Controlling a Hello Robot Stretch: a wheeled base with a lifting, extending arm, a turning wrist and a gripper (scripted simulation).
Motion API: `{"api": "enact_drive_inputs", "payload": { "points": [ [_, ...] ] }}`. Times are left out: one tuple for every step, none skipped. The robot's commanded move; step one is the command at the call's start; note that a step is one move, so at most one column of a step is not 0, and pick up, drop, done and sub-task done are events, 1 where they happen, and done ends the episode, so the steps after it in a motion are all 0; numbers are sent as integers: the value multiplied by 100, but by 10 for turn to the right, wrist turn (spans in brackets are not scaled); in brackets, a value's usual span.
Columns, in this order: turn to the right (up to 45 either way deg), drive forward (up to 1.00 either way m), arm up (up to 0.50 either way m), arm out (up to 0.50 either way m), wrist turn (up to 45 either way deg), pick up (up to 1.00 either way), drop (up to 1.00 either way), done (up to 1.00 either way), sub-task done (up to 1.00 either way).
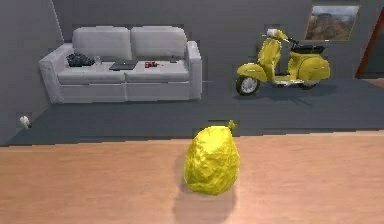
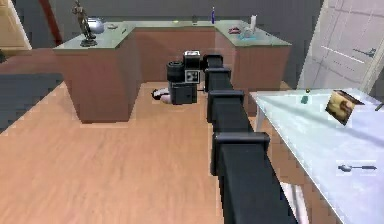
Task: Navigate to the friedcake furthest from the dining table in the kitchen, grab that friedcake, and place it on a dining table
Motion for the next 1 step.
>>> {"api": "enact_drive_inputs", "payload": {
  "points": [
    [60,0,0,0,0,0,0,0,0]
  ]
}}
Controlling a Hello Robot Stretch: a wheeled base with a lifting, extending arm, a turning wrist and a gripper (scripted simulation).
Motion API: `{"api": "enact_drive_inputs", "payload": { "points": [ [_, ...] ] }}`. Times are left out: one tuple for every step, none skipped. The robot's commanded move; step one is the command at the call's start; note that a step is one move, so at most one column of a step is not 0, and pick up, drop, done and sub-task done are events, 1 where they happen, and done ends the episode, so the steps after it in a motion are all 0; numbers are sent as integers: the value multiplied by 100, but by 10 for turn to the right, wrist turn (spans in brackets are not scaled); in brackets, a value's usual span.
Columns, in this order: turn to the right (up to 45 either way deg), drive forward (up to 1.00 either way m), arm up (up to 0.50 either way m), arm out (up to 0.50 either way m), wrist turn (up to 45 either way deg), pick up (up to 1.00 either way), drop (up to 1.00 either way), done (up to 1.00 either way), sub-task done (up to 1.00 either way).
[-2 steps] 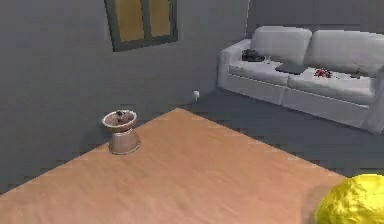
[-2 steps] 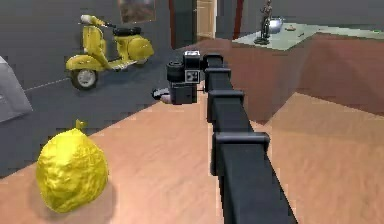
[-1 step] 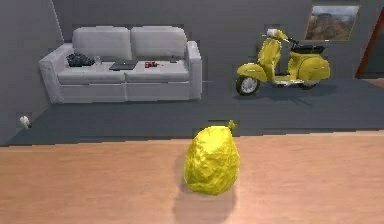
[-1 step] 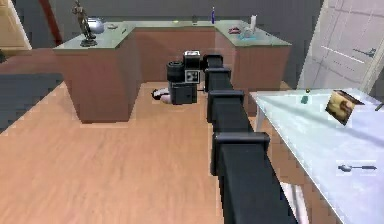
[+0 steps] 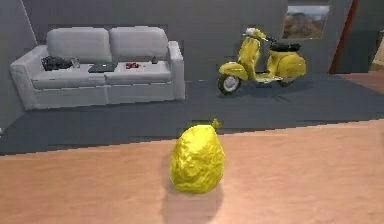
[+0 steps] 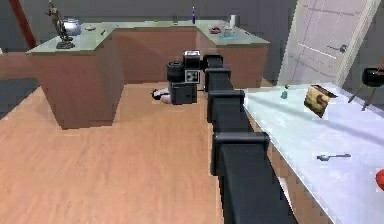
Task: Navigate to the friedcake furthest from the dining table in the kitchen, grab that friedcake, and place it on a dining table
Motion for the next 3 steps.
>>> {"api": "enact_drive_inputs", "payload": {
  "points": [
    [30,0,0,0,0,0,0,0,0],
    [450,0,0,0,0,0,0,0,0],
    [450,0,0,0,0,0,0,0,0]
  ]
}}
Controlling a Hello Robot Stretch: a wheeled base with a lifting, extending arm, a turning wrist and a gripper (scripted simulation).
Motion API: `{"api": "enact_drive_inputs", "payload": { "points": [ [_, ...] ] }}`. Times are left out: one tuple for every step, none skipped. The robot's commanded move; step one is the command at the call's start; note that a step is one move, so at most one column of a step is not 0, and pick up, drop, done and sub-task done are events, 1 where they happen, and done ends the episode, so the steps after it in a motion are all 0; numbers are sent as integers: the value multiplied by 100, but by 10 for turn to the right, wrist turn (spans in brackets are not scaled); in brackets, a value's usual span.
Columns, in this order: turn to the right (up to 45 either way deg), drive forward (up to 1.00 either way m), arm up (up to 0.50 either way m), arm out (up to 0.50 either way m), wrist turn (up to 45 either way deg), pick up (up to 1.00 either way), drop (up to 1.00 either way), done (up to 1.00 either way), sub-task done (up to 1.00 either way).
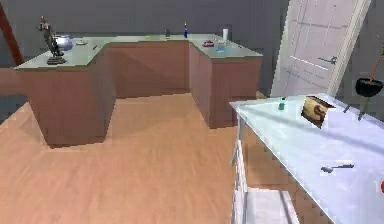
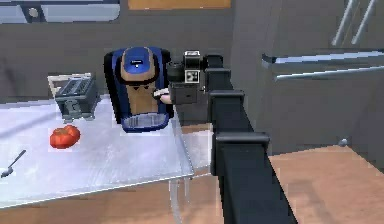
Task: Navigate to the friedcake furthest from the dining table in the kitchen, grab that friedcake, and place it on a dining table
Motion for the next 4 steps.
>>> {"api": "enact_drive_inputs", "payload": {
  "points": [
    [450,0,0,0,0,0,0,0,0],
    [240,0,0,0,0,0,0,0,0],
    [0,35,0,0,0,0,0,0,0],
    [-450,0,0,0,0,0,0,0,0]
  ]
}}
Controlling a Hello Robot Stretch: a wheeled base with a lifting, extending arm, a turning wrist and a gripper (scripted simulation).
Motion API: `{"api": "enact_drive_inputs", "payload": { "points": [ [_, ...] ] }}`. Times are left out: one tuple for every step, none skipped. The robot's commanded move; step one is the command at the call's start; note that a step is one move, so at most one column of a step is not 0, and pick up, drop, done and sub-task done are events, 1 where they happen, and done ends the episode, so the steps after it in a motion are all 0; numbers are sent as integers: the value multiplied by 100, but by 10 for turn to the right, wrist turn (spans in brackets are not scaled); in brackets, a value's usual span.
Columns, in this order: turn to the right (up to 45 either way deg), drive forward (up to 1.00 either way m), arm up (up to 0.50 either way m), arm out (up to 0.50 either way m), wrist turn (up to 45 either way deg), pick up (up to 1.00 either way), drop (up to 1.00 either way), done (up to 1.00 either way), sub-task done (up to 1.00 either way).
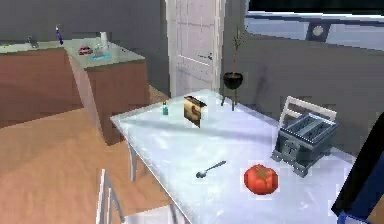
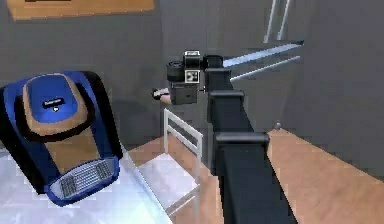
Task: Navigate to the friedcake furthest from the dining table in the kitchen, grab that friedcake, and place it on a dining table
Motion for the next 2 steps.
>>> {"api": "enact_drive_inputs", "payload": {
  "points": [
    [-450,0,0,0,0,0,0,0,0],
    [-90,0,0,0,0,0,0,0,0]
  ]
}}
